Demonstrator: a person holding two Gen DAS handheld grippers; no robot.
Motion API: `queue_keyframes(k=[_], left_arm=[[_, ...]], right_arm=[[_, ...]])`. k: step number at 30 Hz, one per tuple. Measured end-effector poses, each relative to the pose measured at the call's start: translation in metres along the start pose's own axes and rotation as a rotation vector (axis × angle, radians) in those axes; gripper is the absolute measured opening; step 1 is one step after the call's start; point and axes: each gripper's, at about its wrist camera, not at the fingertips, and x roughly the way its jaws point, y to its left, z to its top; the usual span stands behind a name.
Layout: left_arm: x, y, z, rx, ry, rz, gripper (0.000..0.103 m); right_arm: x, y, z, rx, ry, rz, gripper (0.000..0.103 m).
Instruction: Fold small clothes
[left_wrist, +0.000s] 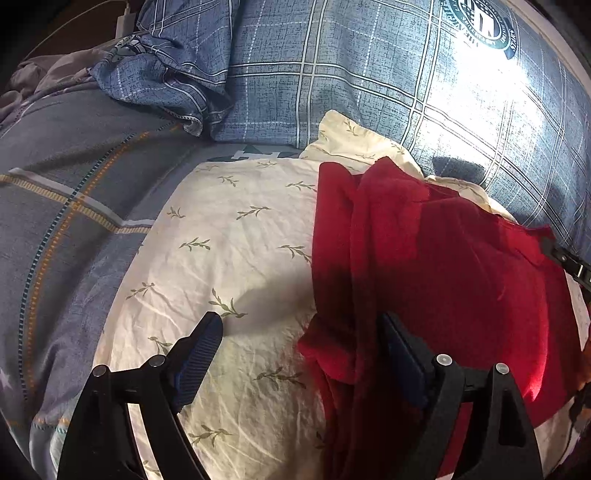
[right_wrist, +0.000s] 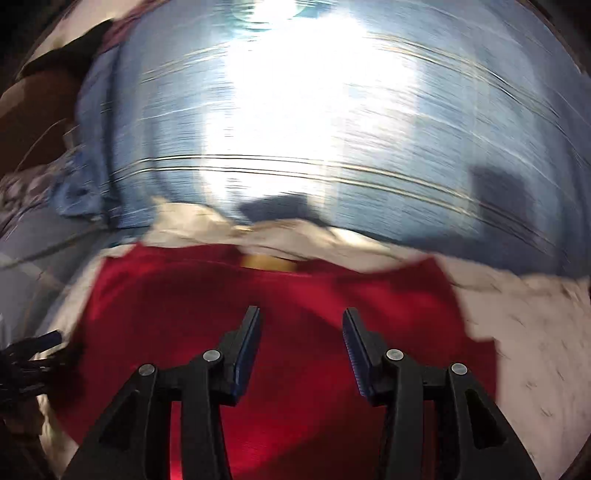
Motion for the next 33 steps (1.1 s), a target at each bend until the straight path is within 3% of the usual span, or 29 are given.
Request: queue_keyframes(k=[3,9,17,26,33], left_arm=[[0.0,-0.002,-0.001,0.004,-0.007,0.011,0.086],[0.002,-0.003,-0.002,0.009,-0.018,0.022,0.089],[0.002,-0.003,-0.001,0.011,-0.016,0.024,0.089],[0.001,-0.005,-0.003,0.022,-0.024,0.038,0.089],[0.0,-0.006,-0.004,0.03,-0.032,0.045,0.089]], right_arm=[[0.008,-0.048,-0.004,0.119,0.029,-0.036,0.046],[0.046,-0.076,-0.005,0.205,0.085,-0.051,0.042],[0.054,-0.071,-0.008,0.205,0.07,-0.038,0.045],[-0.002,-0.069,-0.026,0.237,-0.021,-0.005,0.05],[0.005,-0.076,-0.042,0.255,-0.046,-0.018,0.051]])
